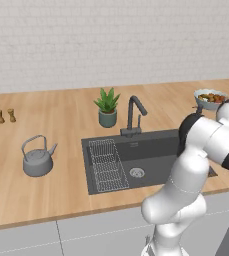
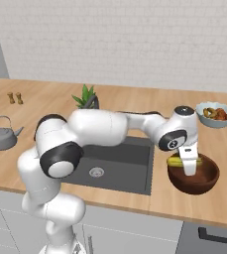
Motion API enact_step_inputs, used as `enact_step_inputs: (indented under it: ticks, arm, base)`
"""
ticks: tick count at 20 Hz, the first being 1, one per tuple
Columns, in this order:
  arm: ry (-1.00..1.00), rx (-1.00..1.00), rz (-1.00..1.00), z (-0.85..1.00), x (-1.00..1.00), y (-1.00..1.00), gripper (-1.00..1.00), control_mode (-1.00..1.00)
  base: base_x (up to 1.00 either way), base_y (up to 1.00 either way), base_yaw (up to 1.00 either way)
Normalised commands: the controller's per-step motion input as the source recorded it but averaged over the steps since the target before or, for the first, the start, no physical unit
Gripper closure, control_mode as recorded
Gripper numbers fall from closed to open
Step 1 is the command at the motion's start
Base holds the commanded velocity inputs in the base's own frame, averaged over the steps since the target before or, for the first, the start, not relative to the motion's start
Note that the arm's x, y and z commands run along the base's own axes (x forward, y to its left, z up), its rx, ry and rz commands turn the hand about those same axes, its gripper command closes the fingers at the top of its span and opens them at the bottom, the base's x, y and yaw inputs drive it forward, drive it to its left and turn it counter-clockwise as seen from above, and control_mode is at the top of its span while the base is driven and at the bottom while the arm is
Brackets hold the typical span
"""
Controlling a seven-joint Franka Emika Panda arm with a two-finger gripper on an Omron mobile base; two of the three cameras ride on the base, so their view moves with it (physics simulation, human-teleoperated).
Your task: Pick the cucumber from the sink and place it in the bowl. Then pick the bowl and place it in the microwave. Then close the microwave door and press the start button.
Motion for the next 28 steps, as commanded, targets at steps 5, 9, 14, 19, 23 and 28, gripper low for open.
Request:
enact_step_inputs:
  ticks: [5, 9, 14, 19, 23, 28]
  arm:
    - [0.10, 0.00, -0.08, -0.18, 0.22, 0.00, 1.00, -1.00]
    - [0.07, 0.01, -0.03, -0.21, 0.05, -0.02, 1.00, -1.00]
    - [0.07, 0.10, 0.00, -0.05, 0.00, -0.18, 1.00, -1.00]
    - [0.04, 0.09, 0.00, -0.20, 0.00, -0.12, 1.00, -1.00]
    - [0.03, 0.06, 0.00, -0.33, 0.00, -0.03, 1.00, -1.00]
    - [0.05, 0.05, 0.00, -0.28, 0.00, -0.02, 1.00, -1.00]
  base:
    - [0.00, 0.00, 0.00]
    - [0.00, 0.00, 0.00]
    - [0.00, 0.00, 0.00]
    - [0.00, 0.00, 0.00]
    - [0.00, 0.00, 0.00]
    - [0.00, 0.00, 0.00]
